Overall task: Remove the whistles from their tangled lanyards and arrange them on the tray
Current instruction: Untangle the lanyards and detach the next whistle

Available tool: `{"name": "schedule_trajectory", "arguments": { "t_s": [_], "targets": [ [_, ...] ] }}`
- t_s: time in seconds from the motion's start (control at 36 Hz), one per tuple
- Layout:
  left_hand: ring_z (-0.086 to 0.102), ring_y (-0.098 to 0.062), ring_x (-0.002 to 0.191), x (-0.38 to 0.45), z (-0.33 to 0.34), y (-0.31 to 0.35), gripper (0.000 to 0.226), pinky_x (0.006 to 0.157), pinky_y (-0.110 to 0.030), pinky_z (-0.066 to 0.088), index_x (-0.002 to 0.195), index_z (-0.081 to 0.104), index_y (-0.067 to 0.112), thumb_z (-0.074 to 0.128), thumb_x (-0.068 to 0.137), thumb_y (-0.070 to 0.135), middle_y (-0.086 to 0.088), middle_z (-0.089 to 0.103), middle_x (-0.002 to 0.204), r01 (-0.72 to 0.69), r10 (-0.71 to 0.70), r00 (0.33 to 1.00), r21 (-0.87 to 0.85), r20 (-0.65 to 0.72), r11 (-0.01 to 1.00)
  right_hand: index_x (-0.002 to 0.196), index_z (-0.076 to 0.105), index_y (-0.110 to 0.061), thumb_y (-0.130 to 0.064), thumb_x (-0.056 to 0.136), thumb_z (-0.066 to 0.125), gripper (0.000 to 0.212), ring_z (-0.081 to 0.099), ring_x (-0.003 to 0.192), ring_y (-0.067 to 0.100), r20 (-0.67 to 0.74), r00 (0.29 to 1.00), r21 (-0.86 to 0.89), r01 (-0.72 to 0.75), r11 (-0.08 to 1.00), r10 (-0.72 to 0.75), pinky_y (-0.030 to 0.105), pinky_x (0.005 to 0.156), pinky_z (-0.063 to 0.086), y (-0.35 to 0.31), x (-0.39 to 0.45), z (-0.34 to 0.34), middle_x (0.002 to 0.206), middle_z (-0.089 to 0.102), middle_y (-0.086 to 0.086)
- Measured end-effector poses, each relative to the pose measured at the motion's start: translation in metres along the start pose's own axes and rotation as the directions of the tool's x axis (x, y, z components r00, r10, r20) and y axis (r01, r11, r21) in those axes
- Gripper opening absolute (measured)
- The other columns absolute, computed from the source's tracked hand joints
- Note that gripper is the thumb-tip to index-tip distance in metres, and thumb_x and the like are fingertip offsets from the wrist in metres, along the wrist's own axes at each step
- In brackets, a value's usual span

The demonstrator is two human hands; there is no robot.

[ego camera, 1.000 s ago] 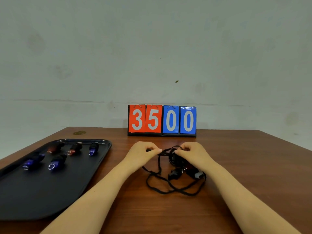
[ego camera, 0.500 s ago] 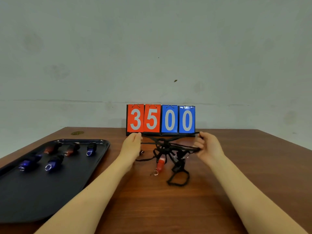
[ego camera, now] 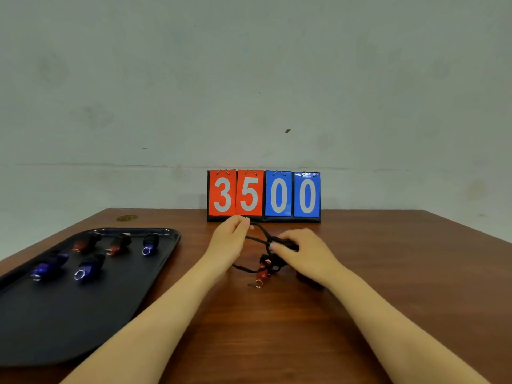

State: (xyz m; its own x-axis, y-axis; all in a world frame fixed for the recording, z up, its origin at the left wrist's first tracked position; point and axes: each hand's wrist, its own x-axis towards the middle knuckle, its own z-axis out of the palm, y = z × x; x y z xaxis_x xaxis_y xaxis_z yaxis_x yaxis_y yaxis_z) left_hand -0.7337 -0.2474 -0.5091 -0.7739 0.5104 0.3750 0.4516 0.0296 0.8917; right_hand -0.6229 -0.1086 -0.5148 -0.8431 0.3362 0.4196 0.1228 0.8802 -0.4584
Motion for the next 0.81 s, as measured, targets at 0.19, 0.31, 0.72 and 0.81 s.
{"name": "schedule_trajectory", "arguments": {
  "t_s": [0.19, 0.31, 0.72, 0.81],
  "targets": [
    [0.054, 0.0, 0.094, -0.003, -0.012, 0.004, 0.015, 0.075, -0.013, 0.042, 0.108, 0.056, 0.037, 0.043, 0.101, 0.033, 0.022, 0.057, 0.098, -0.179, 0.158, 0.98, 0.181, 0.121, 0.967, 0.09, 0.07, -0.018, -0.039, 0.098, 0.048, 0.031, 0.062, 0.087, 0.012, 0.048, 0.99, 0.424, -0.144, 0.894, 0.136, 0.024, 0.078, 0.046, -0.006, -0.004, -0.014, 0.089, 0.069, -0.002],
    [0.047, 0.001, 0.112, -0.005, -0.018, 0.003, 0.041, 0.1, -0.021, 0.038, 0.126, 0.037, 0.059, 0.056, 0.094, 0.041, 0.024, 0.048, 0.123, -0.294, 0.226, 0.94, 0.269, 0.256, 0.917, 0.095, 0.068, -0.025, -0.038, 0.095, 0.054, 0.019, 0.061, 0.105, 0.017, 0.052, 0.946, 0.716, -0.258, 0.649, 0.319, 0.039, 0.1, 0.046, -0.002, 0.002, -0.019, 0.106, 0.069, 0.0],
    [0.055, 0.004, 0.086, -0.012, -0.01, 0.01, 0.02, 0.073, -0.012, 0.038, 0.082, 0.06, 0.031, 0.049, 0.099, 0.027, 0.016, 0.06, 0.09, -0.297, 0.255, 0.948, 0.243, 0.188, 0.924, 0.113, 0.062, -0.02, -0.034, 0.092, 0.06, 0.026, 0.063, 0.106, 0.022, 0.116, 0.909, 0.832, -0.31, 0.461, 0.401, 0.044, 0.098, 0.049, 0.0, 0.005, -0.018, 0.11, 0.069, 0.005],
    [0.054, -0.008, 0.081, -0.012, -0.01, 0.012, 0.029, 0.071, -0.02, 0.041, 0.076, 0.056, 0.018, 0.041, 0.101, 0.023, 0.003, 0.058, 0.084, -0.194, 0.176, 0.976, 0.145, 0.128, 0.97, 0.097, 0.067, -0.018, -0.033, 0.097, 0.053, 0.021, 0.063, 0.099, 0.017, 0.056, 0.943, 0.682, -0.275, 0.678, 0.327, 0.031, 0.086, 0.051, -0.004, 0.0, -0.022, 0.101, 0.069, 0.003]
  ]
}}
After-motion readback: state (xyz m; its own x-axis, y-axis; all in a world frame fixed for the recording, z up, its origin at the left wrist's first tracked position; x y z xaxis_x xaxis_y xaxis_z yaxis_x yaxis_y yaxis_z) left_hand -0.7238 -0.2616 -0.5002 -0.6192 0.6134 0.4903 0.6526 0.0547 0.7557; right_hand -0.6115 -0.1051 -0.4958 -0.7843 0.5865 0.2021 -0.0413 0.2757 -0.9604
